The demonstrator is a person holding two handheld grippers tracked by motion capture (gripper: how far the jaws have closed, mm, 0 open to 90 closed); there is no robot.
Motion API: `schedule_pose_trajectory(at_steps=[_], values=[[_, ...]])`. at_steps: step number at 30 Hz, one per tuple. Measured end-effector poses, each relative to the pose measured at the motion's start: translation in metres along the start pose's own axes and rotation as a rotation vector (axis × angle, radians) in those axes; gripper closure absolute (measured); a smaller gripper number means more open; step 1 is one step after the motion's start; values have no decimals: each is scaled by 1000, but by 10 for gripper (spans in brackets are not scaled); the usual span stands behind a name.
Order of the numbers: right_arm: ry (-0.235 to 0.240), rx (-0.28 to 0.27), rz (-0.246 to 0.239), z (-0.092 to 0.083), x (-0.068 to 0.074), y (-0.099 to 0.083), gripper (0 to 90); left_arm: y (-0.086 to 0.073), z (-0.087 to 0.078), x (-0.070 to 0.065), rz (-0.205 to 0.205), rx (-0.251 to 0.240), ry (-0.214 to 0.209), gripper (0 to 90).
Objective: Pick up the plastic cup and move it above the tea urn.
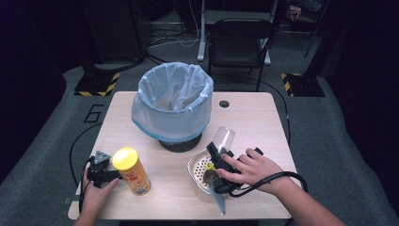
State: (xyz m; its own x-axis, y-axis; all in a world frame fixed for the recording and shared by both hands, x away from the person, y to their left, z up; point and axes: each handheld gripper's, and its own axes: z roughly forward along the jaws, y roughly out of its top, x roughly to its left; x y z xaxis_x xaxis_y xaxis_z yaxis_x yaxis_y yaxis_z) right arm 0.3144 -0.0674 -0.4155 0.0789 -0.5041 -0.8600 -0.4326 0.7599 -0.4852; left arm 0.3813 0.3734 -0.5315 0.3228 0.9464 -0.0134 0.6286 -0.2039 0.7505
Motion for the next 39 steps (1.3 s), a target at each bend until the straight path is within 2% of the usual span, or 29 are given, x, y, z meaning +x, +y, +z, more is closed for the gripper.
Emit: schedule_pose_trajectory(at_steps=[4,5,6,8,9,13,23,24,25,29,32,33,35,36,37,38,39], values=[[0,-2,-43,-1,-3,-1,359,0,-1,0,-1,8,-3,127],[-1,-4,-43,-1,-3,-1,359,0,0,0,0,-4,0,127],[-5,-21,-66,0,-5,-1,359,0,0,0,-7,-4,-1,127],[0,-24,-76,0,-6,-1,359,0,0,0,-1,-3,0,127],[13,-24,-98,-1,-8,-1,358,0,0,0,0,-4,0,127],[9,-29,-81,-1,-7,-1,358,0,0,-1,-9,-4,-3,127],[-7,-30,-85,-3,-7,0,356,0,0,0,-5,-4,-3,127],[9,-29,-114,-4,-11,-1,356,0,0,0,-1,-4,0,127],[23,-33,-109,-4,-11,-2,355,0,0,0,-3,-3,-1,127],[21,-27,-47,-2,-5,-5,355,0,0,0,-3,-4,0,127],[23,-34,10,-2,-7,-8,353,0,0,0,-3,-3,-1,127],[-30,-33,54,-3,-10,-10,352,0,0,0,-6,-5,-3,127],[-74,-33,166,-4,-9,-12,351,0,0,0,1,0,0,127],[-70,-33,252,-5,-10,-13,350,0,0,0,0,-1,0,127],[-73,-48,307,-5,-12,-15,350,0,0,0,1,6,-2,127],[-87,-47,384,-6,-10,-16,350,0,0,0,1,6,-2,127],[-87,-47,384,-6,-10,-16,350,0,-1,0,1,9,-3,127]])
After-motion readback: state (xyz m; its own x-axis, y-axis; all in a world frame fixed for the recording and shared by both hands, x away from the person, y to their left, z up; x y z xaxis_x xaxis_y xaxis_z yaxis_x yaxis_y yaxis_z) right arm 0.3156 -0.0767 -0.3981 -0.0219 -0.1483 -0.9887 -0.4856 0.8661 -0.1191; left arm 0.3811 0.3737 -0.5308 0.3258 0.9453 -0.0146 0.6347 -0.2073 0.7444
